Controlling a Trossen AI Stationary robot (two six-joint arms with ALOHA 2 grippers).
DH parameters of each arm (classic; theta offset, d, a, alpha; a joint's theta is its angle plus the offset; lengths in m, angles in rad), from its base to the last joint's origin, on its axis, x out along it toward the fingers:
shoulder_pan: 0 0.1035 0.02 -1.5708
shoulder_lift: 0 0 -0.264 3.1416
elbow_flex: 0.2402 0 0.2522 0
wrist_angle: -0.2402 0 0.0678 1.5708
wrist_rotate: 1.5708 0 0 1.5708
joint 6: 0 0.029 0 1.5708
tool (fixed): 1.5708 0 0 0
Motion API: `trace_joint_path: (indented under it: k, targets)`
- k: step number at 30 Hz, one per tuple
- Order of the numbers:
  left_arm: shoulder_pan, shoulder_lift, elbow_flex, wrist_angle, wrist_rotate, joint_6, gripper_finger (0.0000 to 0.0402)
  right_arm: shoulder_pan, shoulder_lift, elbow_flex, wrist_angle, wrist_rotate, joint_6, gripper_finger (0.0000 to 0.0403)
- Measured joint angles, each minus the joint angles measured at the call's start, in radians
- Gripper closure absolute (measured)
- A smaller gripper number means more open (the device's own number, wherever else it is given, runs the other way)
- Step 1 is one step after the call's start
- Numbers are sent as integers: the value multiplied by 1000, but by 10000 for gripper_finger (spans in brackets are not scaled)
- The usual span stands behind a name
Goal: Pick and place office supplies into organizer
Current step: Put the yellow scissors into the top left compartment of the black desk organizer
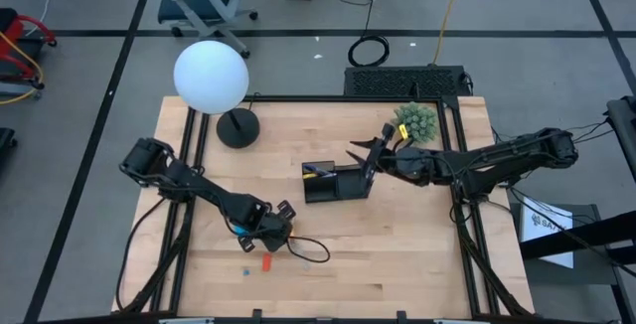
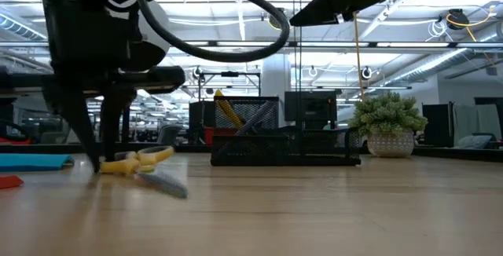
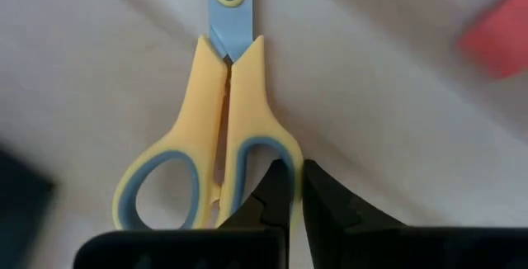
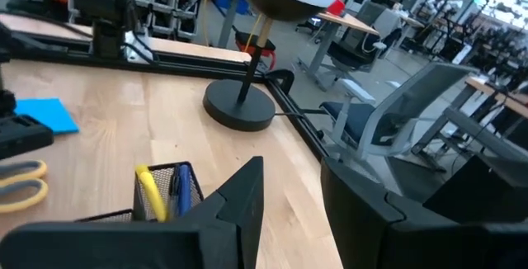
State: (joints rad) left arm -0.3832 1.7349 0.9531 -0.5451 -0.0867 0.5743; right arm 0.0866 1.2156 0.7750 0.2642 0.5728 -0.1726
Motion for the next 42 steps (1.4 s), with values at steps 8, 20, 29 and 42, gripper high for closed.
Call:
trace_joint_path:
  k: [8,20,29,42]
  targets:
    - [-26,0,32,-107,-162,-9,388,-15,0,0,0,2,60,289]
    - [-107,-3,33,-142,-233,-47,388,-16,0,0,50,2,163,289]
    - [-130,-15,52,-207,-316,-80,388,-16,0,0,69,-1,237,289]
    - [-181,-16,295,-496,-559,-98,388,-15,0,0,183,-212,303,289]
